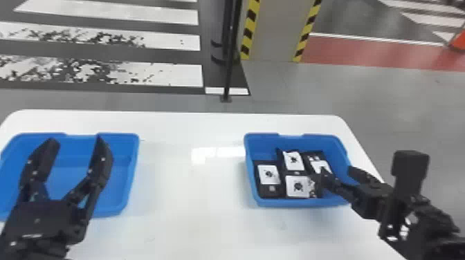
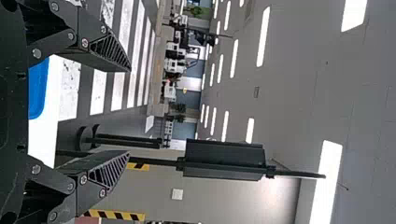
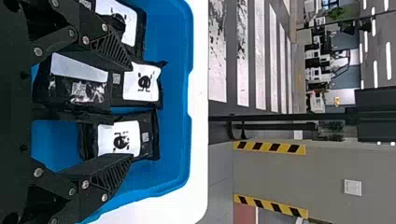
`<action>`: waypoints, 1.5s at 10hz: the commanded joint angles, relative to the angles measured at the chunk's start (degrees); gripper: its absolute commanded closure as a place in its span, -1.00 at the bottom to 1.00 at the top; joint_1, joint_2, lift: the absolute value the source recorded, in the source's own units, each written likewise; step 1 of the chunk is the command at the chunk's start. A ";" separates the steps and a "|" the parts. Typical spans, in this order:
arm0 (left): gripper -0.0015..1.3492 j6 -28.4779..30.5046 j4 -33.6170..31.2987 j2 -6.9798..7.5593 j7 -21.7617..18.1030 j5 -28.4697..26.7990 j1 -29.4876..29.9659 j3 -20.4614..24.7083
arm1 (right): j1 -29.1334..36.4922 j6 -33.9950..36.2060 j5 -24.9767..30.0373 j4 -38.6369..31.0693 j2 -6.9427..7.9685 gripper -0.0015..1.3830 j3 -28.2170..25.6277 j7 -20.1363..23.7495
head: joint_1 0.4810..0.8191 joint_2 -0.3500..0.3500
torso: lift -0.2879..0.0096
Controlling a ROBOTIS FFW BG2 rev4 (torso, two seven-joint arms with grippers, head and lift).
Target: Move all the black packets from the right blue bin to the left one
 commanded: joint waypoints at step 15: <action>-0.34 -2.11 1.97 -0.09 -0.97 0.91 -0.98 0.00 | -13.57 10.30 -1.18 18.29 -3.34 0.08 9.22 3.68 | 0.27 -0.39 | -0.01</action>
